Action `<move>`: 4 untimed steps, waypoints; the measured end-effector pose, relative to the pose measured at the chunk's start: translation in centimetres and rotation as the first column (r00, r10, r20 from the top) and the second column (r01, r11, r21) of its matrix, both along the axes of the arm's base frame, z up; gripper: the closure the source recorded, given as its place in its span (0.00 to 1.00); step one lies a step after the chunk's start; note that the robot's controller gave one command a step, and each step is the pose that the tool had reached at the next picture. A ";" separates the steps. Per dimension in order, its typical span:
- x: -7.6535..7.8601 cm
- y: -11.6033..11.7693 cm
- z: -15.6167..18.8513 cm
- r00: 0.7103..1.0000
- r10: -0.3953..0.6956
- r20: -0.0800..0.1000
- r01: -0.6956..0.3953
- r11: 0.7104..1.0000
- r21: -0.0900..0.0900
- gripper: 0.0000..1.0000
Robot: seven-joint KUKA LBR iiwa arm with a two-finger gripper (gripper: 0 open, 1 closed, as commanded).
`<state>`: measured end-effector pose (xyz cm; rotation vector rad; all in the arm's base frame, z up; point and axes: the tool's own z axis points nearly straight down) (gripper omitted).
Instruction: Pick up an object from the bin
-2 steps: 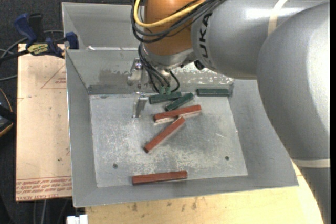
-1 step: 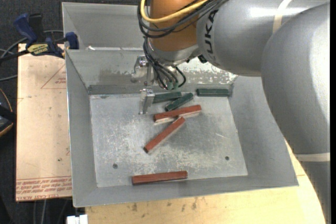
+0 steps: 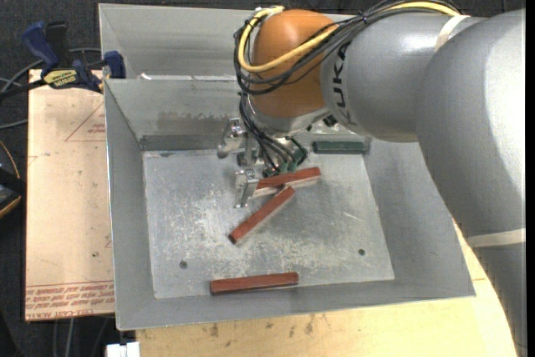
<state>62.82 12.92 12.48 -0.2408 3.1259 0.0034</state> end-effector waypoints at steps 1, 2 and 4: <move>-0.7 -4.5 -1.9 0.997 -0.073 -0.012 0.073 0.997 -0.002 0.00; -0.3 -6.1 -4.3 0.998 0.063 0.018 -0.063 0.998 0.004 1.00; 0.6 -8.0 15.7 0.967 0.254 -0.004 -0.254 0.967 -0.001 1.00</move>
Offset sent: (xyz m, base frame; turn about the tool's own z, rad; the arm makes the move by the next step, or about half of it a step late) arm -0.0100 -0.0653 -0.0517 -0.0654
